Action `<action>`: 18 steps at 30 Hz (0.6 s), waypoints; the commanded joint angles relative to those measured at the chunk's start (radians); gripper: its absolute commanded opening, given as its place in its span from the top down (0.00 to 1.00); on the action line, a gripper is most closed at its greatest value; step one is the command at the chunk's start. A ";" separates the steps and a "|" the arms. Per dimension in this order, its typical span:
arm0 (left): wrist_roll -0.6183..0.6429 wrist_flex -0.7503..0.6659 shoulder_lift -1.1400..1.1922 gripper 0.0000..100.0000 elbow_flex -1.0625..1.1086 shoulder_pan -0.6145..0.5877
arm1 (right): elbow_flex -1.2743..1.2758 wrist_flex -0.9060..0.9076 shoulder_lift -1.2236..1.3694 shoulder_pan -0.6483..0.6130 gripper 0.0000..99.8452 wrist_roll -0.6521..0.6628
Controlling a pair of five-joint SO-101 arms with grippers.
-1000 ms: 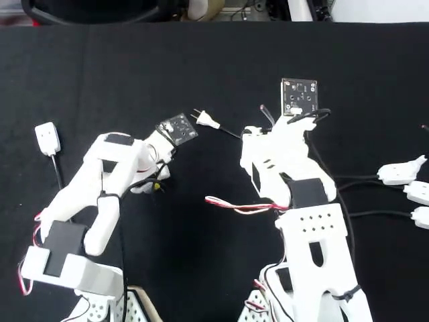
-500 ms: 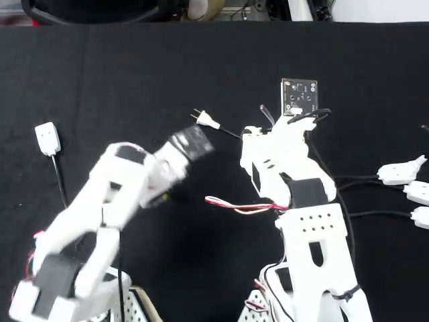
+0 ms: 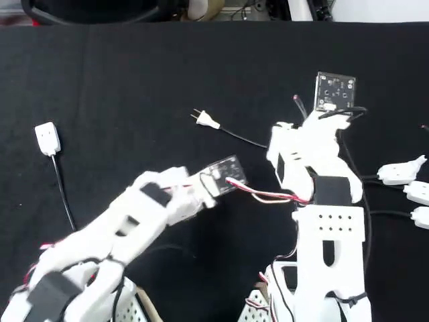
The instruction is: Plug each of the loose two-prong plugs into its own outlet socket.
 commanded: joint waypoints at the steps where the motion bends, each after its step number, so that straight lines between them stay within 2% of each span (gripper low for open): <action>1: 0.008 -0.008 0.229 0.97 -0.255 -0.002 | -0.056 0.006 -0.001 0.015 0.99 0.005; 4: 0.002 0.008 0.453 0.97 -0.394 -0.013 | -0.058 0.008 -0.001 0.017 0.99 0.005; 7: 0.011 0.144 0.589 0.97 -0.538 0.002 | -0.058 0.008 -0.001 0.017 0.99 0.005; 9: 0.031 0.219 0.591 0.97 -0.588 0.001 | -0.058 0.008 -0.001 0.017 0.99 0.005; 12: 0.055 0.193 0.572 0.95 -0.556 0.013 | -0.059 0.009 -0.001 0.017 0.99 0.005; 15: 0.060 0.189 0.526 0.86 -0.524 0.005 | -0.059 0.009 -0.001 0.017 0.99 0.005; 18: 0.075 0.189 0.471 0.83 -0.483 0.012 | -0.059 0.009 -0.001 0.017 0.99 0.005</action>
